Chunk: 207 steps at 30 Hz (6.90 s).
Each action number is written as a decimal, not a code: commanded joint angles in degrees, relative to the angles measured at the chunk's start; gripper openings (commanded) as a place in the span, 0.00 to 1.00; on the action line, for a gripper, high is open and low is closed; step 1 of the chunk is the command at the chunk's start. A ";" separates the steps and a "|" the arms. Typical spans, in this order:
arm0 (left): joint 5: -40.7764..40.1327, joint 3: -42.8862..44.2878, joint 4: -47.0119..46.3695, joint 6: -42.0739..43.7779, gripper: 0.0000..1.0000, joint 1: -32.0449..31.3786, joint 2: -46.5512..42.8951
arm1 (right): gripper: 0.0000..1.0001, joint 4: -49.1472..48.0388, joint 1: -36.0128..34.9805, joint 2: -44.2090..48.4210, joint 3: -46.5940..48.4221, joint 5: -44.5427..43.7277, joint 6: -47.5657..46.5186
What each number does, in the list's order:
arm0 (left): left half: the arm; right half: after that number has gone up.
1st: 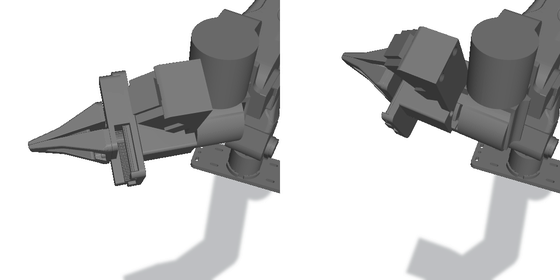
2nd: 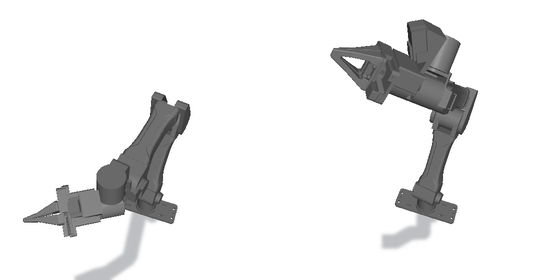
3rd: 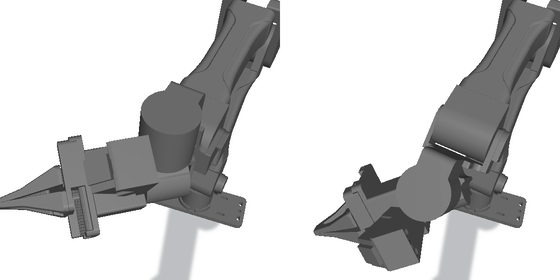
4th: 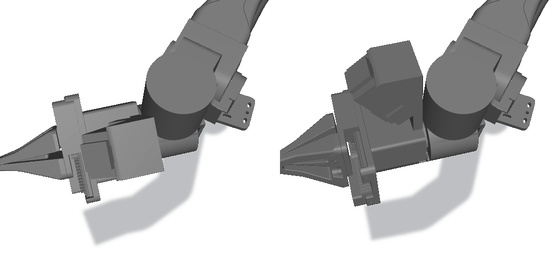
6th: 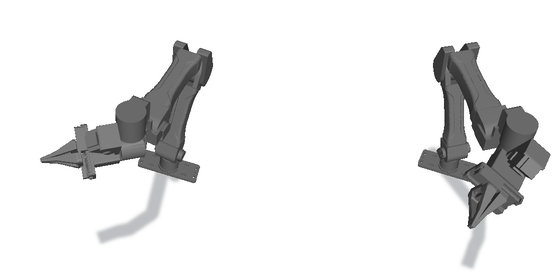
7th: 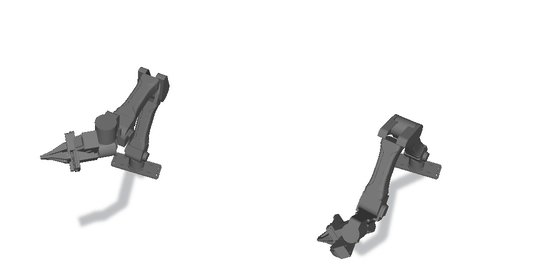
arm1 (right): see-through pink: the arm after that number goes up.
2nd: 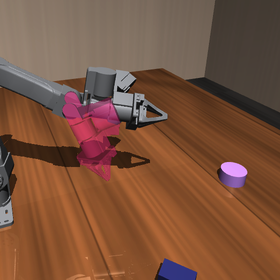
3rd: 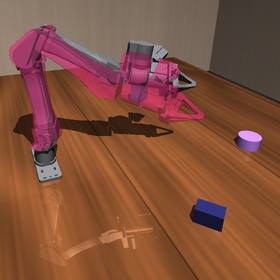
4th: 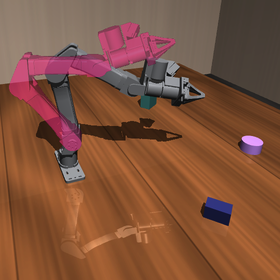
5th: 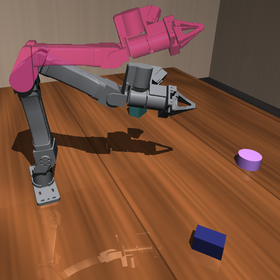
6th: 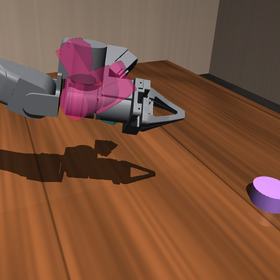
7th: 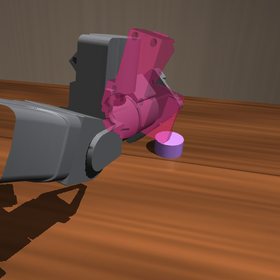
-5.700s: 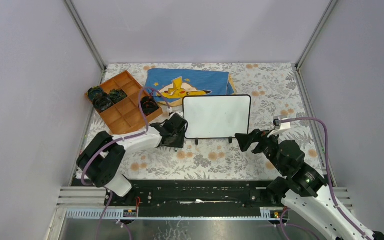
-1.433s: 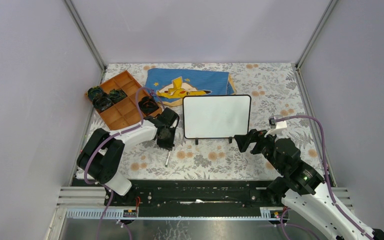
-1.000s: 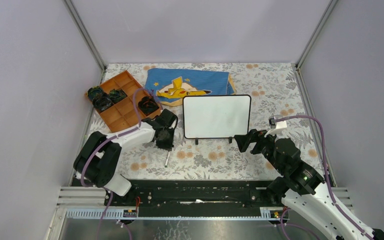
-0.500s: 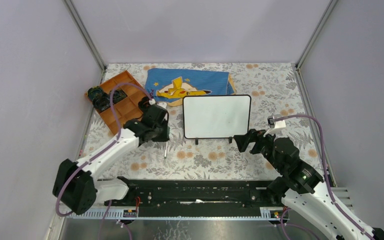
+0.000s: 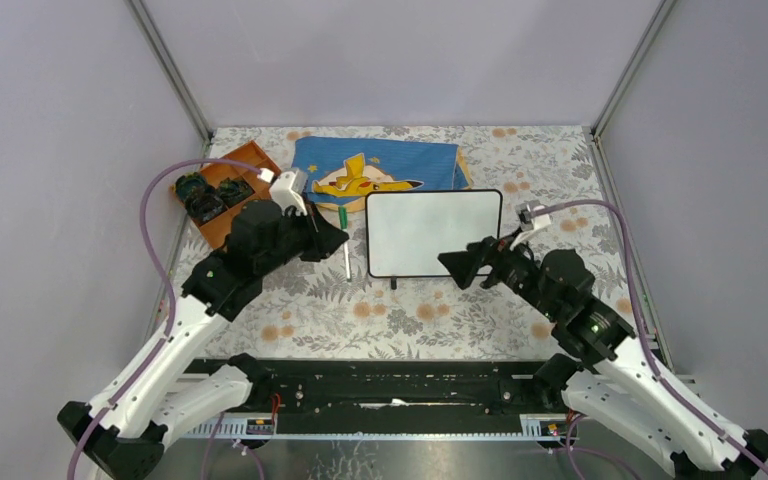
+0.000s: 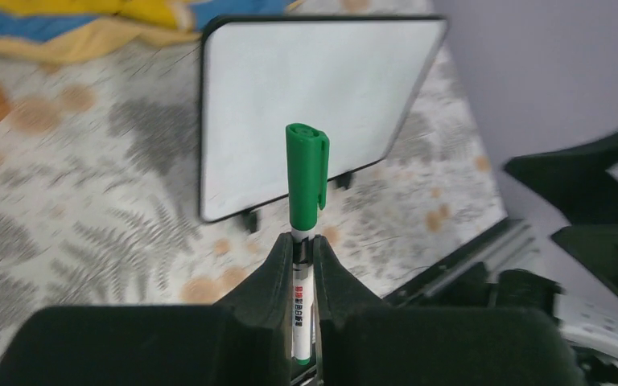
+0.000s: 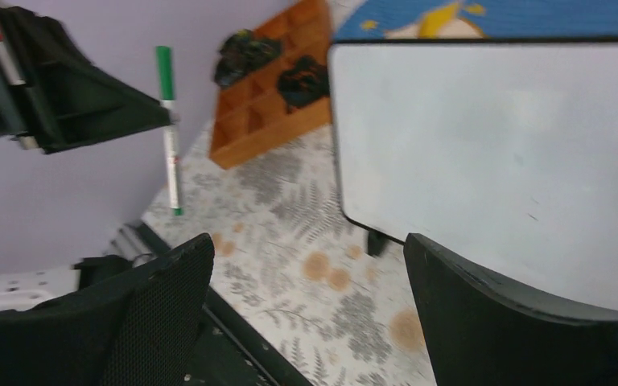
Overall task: Write a sentence on the whiteboard
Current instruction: Open the whiteboard marker at the center of the board.
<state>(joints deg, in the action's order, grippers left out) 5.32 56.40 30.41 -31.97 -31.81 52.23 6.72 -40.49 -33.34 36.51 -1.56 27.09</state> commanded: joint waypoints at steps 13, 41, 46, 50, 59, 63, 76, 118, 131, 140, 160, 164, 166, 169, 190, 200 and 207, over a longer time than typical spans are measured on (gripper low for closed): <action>20.91 -13.17 -42.40 -11.38 0.00 -0.18 -12.04 | 0.94 -41.14 -0.38 -17.70 5.98 33.05 17.55; 25.61 -15.97 -55.37 -17.87 0.00 -0.19 -12.76 | 0.64 -46.63 -7.89 -31.60 14.96 35.85 22.26; 25.79 -16.10 -55.55 -17.96 0.00 -0.26 -12.77 | 0.54 -47.10 -8.97 -32.88 15.72 36.49 22.73; 25.80 -16.22 -55.63 -18.02 0.00 -0.20 -13.13 | 0.43 -47.04 -9.58 -33.19 15.71 36.37 22.53; 26.33 -16.46 -55.94 -18.27 0.03 -0.23 -13.86 | 0.00 -46.39 -9.72 -31.88 14.33 35.95 20.98; 26.97 -16.26 -55.47 -17.59 0.47 -0.27 -14.16 | 0.00 -44.05 -9.73 -30.16 14.03 35.60 18.87; 24.26 -13.91 -51.74 -16.00 0.99 -0.26 -16.89 | 0.00 -22.53 -13.74 -18.22 12.47 28.37 3.16; 30.86 -13.15 -57.79 -19.80 0.47 -0.36 -8.53 | 0.00 -23.80 -18.83 -21.84 14.26 17.66 0.29; 32.54 -12.72 -57.92 -20.26 0.41 -1.47 -6.91 | 0.00 -23.17 -19.01 -22.35 14.77 17.22 -0.11; 30.87 -12.77 -57.13 -19.36 0.22 -1.56 -8.00 | 0.00 -22.48 -19.01 -22.16 14.40 17.45 -0.54; 30.03 -13.20 -54.58 -18.64 0.00 -1.59 -8.73 | 0.58 -28.03 -18.99 -23.74 16.54 11.72 5.42; 30.06 -13.48 -54.50 -18.70 0.00 -1.67 -8.97 | 0.54 -29.01 -18.97 -25.07 17.10 11.44 6.12; 30.10 -13.68 -54.58 -18.83 0.00 -1.67 -9.07 | 0.47 -29.01 -19.00 -25.70 17.34 11.64 6.39; 30.14 -13.47 -54.58 -18.71 0.00 -1.66 -9.16 | 0.35 -29.09 -18.99 -26.07 16.96 12.31 6.59; 20.57 -9.41 -52.56 -17.43 0.00 -1.66 -10.89 | 0.00 -25.95 -19.00 -20.58 10.03 11.71 5.43; 19.05 -9.30 -51.50 -16.68 0.00 -1.67 -10.64 | 0.00 -25.94 -18.99 -19.80 9.79 12.68 5.74; 17.46 -8.96 -50.72 -15.68 0.00 -1.59 -10.65 | 0.00 -26.47 -19.01 -18.45 8.27 13.25 6.44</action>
<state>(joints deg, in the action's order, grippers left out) 31.44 43.40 -15.68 -51.68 -35.11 43.44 -21.96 -59.64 -55.90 46.28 11.51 32.10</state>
